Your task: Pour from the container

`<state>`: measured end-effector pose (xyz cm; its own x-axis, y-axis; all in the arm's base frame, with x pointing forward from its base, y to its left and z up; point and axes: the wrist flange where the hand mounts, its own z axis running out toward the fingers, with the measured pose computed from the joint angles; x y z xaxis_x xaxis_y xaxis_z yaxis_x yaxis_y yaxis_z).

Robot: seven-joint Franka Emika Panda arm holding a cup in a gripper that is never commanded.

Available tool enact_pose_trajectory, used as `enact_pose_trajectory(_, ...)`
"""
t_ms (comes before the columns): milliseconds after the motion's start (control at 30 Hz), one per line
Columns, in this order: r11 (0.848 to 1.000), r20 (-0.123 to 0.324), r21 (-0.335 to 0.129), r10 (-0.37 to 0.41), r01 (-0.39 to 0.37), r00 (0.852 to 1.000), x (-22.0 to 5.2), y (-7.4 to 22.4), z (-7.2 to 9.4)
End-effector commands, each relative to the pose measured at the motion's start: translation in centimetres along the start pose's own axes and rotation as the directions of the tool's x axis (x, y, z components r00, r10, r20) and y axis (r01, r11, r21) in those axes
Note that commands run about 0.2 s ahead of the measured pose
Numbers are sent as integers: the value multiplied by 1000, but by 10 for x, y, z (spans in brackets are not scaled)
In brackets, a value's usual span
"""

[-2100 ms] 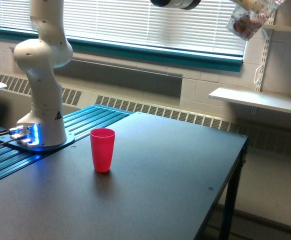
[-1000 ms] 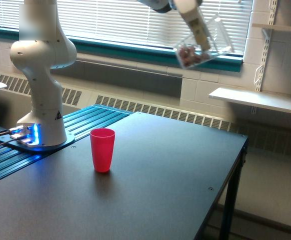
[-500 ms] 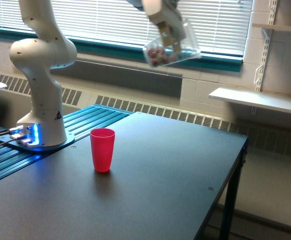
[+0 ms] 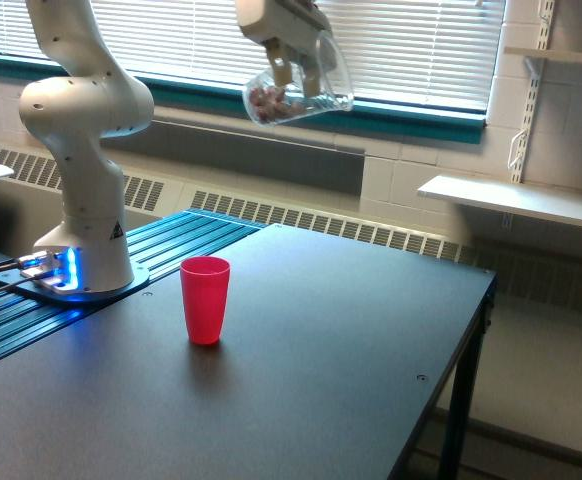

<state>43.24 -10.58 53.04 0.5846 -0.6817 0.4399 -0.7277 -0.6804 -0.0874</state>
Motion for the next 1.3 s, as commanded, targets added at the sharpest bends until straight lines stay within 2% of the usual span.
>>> enact_pose_trajectory(33,999,36,-37,40,-38,999,-15,13,1)
enact_pose_trajectory(300,997,88,-71,15,-9,996,-35,24,1)
enact_pose_trajectory(533,996,134,-78,-31,42,991,-62,28,-4)
enact_pose_trajectory(900,988,214,-98,-97,120,972,-109,45,-8)
enact_pose_trajectory(1300,982,284,-136,-92,135,954,-132,66,-8)
